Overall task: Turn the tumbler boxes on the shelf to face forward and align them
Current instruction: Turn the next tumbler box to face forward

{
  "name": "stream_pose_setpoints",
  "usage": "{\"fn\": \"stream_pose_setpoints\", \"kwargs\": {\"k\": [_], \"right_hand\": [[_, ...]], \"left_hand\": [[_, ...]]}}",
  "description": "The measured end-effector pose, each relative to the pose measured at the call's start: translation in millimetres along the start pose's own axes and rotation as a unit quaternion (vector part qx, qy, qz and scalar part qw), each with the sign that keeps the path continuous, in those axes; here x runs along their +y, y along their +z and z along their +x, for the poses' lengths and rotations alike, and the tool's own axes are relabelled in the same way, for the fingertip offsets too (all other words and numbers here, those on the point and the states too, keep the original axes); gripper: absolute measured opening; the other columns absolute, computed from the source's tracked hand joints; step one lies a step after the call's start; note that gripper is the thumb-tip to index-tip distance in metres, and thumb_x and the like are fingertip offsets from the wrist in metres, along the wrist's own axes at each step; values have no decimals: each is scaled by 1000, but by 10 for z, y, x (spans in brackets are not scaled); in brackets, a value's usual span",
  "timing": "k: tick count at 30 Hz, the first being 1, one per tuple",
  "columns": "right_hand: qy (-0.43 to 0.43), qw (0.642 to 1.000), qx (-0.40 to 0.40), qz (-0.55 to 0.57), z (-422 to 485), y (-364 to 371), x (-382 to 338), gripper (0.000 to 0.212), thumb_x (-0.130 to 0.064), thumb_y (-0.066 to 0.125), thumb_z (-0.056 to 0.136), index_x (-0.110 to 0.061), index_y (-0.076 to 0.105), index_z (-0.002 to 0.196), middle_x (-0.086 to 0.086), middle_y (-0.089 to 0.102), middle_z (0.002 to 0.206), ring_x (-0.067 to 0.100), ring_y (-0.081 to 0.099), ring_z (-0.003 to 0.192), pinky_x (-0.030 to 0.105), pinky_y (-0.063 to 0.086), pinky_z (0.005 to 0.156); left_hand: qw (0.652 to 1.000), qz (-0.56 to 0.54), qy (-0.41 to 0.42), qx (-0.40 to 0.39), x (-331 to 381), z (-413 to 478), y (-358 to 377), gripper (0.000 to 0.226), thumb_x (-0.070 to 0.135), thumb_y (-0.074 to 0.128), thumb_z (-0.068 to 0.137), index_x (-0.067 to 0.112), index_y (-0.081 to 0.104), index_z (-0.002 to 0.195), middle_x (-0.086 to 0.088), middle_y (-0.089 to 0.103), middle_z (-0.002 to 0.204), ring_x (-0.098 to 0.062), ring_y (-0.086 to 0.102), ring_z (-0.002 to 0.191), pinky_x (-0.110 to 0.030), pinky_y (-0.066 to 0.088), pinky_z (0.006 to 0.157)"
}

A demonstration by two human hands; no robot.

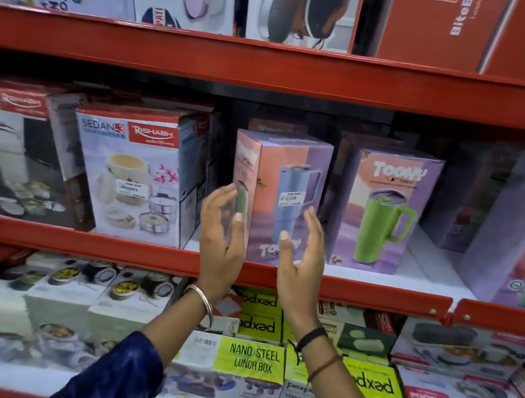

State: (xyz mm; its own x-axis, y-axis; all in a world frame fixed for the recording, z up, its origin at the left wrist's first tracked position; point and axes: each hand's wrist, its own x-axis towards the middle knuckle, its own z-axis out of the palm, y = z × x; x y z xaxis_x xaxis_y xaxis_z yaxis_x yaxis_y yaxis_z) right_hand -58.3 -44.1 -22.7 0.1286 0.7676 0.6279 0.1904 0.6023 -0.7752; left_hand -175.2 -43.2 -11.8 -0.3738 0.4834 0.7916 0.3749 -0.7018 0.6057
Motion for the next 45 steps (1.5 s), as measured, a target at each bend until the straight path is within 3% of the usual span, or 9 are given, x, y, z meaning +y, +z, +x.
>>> {"fn": "stream_pose_setpoints", "kwargs": {"k": [6,11,15,20,23,30,34,39,45], "right_hand": [[35,998,10,-46,-125,401,-40,68,-30,55,91,-22,19,147,-8,18,157,3,15,144,30,19,118],[43,990,30,-131,-85,567,2,78,-38,57,88,-15,13,149,-1,11,159,12,12,146,34,17,119],[49,987,32,-150,43,559,40,68,-15,56,89,-10,22,147,3,19,158,18,20,145,28,16,118],[37,991,71,-103,217,432,18,53,0,56,84,-13,44,133,-5,41,126,15,48,114,38,43,104],[36,994,80,-72,298,365,-15,53,1,52,82,-17,42,130,-1,49,129,19,50,119,41,46,101],[41,986,46,-154,433,323,-94,116,-36,84,59,-9,9,143,12,27,145,26,31,131,33,30,105],[27,983,56,-173,541,254,-61,111,-29,85,56,-5,16,141,15,33,140,31,37,128,35,33,104],[43,997,4,-60,598,136,17,109,-26,85,58,-19,16,142,7,34,145,22,38,132,43,35,112],[59,978,-186,-67,694,-62,51,106,-45,69,76,-24,-4,149,-8,0,159,-1,4,141,24,10,115]], "left_hand": [[983,-42,-173,-51,-362,400,-44,37,15,42,97,19,41,133,5,43,134,-11,41,127,-25,34,107],[935,-122,-293,-161,-453,638,16,33,10,31,100,7,44,129,4,54,114,-1,53,94,-1,43,74],[934,-116,-268,-207,-505,669,-20,28,10,37,99,5,50,122,5,60,104,-2,55,91,-4,45,73],[943,-104,-223,-226,-542,702,-68,34,11,48,94,7,48,129,-9,56,130,-16,55,111,-21,49,91],[942,-136,-217,-217,-397,688,-77,32,16,44,96,18,50,127,-9,56,132,-18,56,115,-30,51,95],[919,-172,-225,-275,-114,634,-145,38,40,32,98,29,51,129,-7,47,143,-22,46,130,-23,53,89],[932,-152,-195,-266,-116,658,-168,34,31,38,98,32,45,131,-1,46,143,-17,46,129,-37,45,103],[959,-66,-216,-170,-272,833,-58,46,17,38,99,19,27,143,0,31,151,-11,32,135,-10,28,102],[955,-38,-238,-175,-488,800,-28,56,25,45,96,12,22,146,-4,42,146,-14,40,132,-34,31,114]]}}
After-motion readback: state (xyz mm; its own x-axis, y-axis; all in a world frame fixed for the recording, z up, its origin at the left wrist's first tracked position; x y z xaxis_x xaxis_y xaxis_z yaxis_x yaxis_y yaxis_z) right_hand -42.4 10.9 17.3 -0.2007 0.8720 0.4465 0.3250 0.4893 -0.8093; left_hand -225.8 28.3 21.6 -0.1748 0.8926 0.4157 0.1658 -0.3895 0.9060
